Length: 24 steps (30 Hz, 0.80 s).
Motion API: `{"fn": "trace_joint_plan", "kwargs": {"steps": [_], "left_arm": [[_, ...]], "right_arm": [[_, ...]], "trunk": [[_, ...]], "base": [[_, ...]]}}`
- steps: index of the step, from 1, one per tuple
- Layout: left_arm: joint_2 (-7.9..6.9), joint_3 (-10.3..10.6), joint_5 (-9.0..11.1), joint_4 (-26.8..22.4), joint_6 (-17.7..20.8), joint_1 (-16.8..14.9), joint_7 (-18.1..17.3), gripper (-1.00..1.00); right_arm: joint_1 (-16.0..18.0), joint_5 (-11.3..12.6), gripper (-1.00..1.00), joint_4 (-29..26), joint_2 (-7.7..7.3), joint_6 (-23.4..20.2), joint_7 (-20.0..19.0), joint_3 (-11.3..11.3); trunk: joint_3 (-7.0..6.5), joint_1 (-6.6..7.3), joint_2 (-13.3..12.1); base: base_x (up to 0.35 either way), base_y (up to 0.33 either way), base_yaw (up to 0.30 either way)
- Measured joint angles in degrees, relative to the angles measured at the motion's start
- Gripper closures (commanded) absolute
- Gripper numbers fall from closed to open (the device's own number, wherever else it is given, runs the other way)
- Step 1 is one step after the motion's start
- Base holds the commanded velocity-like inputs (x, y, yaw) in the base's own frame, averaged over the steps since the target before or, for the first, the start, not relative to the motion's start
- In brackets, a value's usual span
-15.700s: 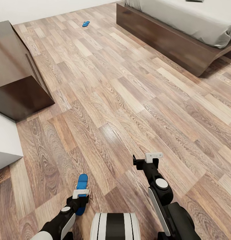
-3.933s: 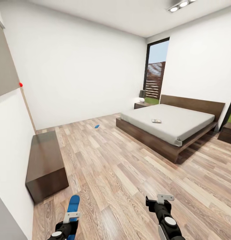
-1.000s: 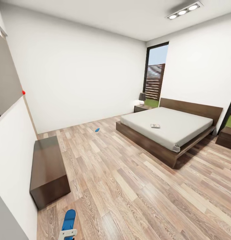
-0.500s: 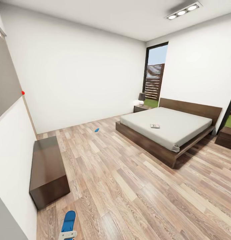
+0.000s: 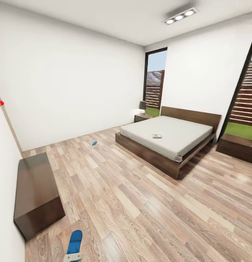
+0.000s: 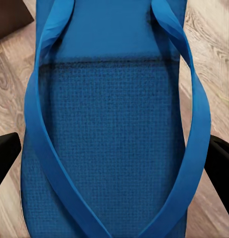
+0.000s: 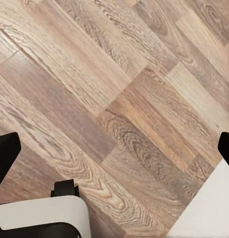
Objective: In the bedroom, move the book from the bed onto either nightstand, and place the two sandals side by side next to the bed.
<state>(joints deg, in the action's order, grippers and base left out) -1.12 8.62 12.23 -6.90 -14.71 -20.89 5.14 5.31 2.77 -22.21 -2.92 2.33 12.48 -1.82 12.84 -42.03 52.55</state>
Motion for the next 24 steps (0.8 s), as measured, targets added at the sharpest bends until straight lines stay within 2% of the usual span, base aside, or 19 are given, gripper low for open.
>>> {"fn": "trace_joint_plan", "kwargs": {"steps": [4, 10, 24], "left_arm": [[-0.02, 0.0, -0.01, 0.03, -0.2, 0.04, 0.0, 1.0], [-0.07, 0.0, -0.01, 0.04, -0.29, 0.07, -0.01, 1.0], [-0.06, 0.04, -0.01, -0.04, -0.55, 0.68, 0.0, 1.0]], "right_arm": [[0.0, -0.03, -1.0, 0.04, 0.03, 0.0, -0.01, -0.06], [0.0, -0.33, -1.0, 0.07, 0.09, 0.01, -0.02, -0.13], [0.0, -0.47, -1.0, 0.09, 0.21, 0.02, -0.03, -0.23]], "trunk": [[0.0, 0.01, 0.01], [0.0, 0.03, 0.0], [0.0, 0.01, 0.0]], "base": [[0.068, 0.012, -0.276], [0.207, 0.048, -0.257], [0.064, 0.011, -0.122]]}}
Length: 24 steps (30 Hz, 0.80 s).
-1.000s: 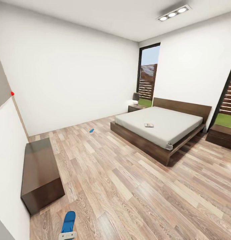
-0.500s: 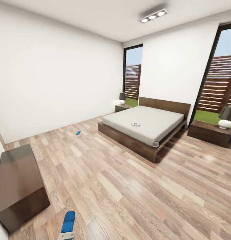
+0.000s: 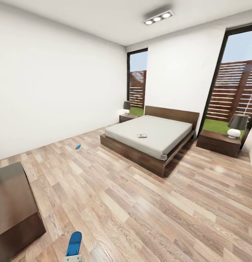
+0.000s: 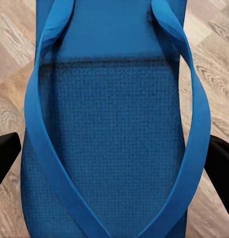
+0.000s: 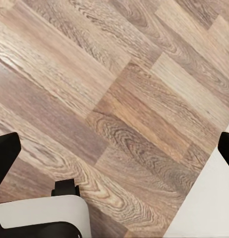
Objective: In the bedroom, move the book from the bed onto either nightstand, and place the two sandals side by side next to the bed.
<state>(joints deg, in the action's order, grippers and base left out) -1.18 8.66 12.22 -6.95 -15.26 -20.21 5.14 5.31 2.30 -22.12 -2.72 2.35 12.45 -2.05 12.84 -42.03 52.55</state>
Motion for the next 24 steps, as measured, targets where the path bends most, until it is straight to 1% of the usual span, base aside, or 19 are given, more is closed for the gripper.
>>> {"fn": "trace_joint_plan", "kwargs": {"steps": [14, 18, 24], "left_arm": [[0.0, 0.05, 0.0, 0.03, -0.04, 0.06, 0.0, 1.0], [-0.02, 0.05, 0.0, 0.0, -0.04, 0.1, 0.0, 1.0], [-0.04, 0.06, 0.0, 0.02, -0.09, 0.12, 0.0, 1.0]], "right_arm": [[0.0, -0.06, -1.0, 0.06, 0.04, 0.0, -0.08, -0.09], [0.0, -0.07, -1.0, 0.09, 0.05, 0.01, -0.08, -0.09], [0.01, -0.08, -1.0, 0.09, 0.08, 0.01, -0.09, -0.09]], "trunk": [[0.0, 0.01, 0.0], [0.0, 0.01, 0.0], [0.0, 0.02, 0.0]], "base": [[0.102, 0.0, -0.267], [0.141, 0.0, -0.136], [0.225, 0.0, -0.04]]}}
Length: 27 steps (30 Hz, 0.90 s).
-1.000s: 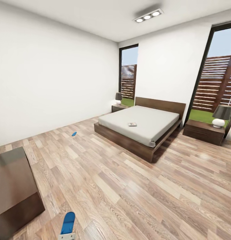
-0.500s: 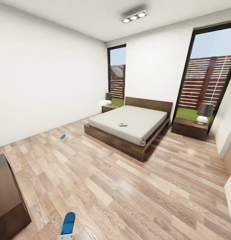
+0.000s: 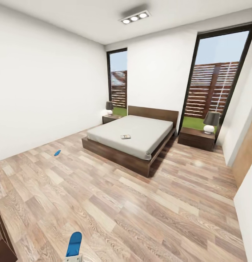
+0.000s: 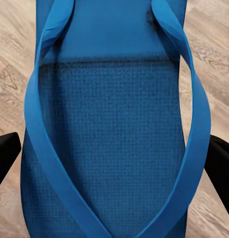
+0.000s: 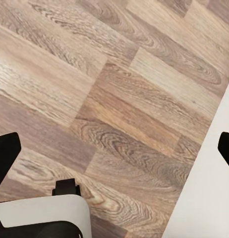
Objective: In the bedroom, move the book from the bed onto either nightstand, and place the two sandals side by side next to the bed.
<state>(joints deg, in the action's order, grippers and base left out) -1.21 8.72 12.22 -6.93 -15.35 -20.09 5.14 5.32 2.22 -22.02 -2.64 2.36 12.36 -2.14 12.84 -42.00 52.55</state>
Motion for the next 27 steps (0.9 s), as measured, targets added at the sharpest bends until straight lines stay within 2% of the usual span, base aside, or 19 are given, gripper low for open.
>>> {"fn": "trace_joint_plan", "kwargs": {"steps": [15, 27], "left_arm": [[0.01, 0.03, 0.01, -0.03, -0.04, 0.06, 0.0, 1.0], [0.01, 0.08, 0.0, 0.01, -0.04, 0.07, -0.01, 1.0]], "right_arm": [[0.0, 0.0, -1.0, 0.01, 0.02, 0.0, 0.0, -0.07], [-0.01, 0.01, -1.0, -0.01, 0.02, -0.01, -0.01, -0.1]], "trunk": [[0.0, 0.0, 0.0], [0.0, -0.01, 0.0]], "base": [[0.303, 0.0, -0.012], [0.151, 0.0, -0.197]]}}
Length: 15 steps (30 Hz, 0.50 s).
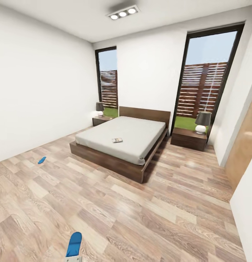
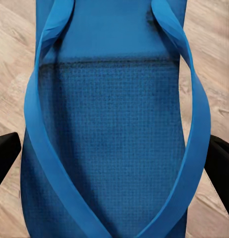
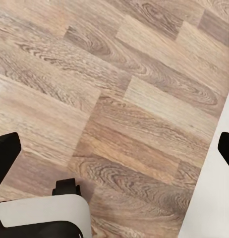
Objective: In the bedroom, move the book from the bed onto either nightstand, and place the two sandals side by side next to the bed.
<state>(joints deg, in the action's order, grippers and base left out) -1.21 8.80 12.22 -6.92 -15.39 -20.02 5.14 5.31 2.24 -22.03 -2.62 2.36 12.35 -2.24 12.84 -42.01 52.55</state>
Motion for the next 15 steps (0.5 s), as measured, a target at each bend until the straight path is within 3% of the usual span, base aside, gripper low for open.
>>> {"fn": "trace_joint_plan", "kwargs": {"steps": [15], "left_arm": [[0.0, 0.01, 0.0, -0.01, 0.01, 0.02, 0.01, 1.0]], "right_arm": [[0.01, -0.02, -1.0, 0.02, 0.01, 0.01, 0.0, -0.06]], "trunk": [[0.0, 0.01, 0.0]], "base": [[0.306, 0.0, -0.05]]}}
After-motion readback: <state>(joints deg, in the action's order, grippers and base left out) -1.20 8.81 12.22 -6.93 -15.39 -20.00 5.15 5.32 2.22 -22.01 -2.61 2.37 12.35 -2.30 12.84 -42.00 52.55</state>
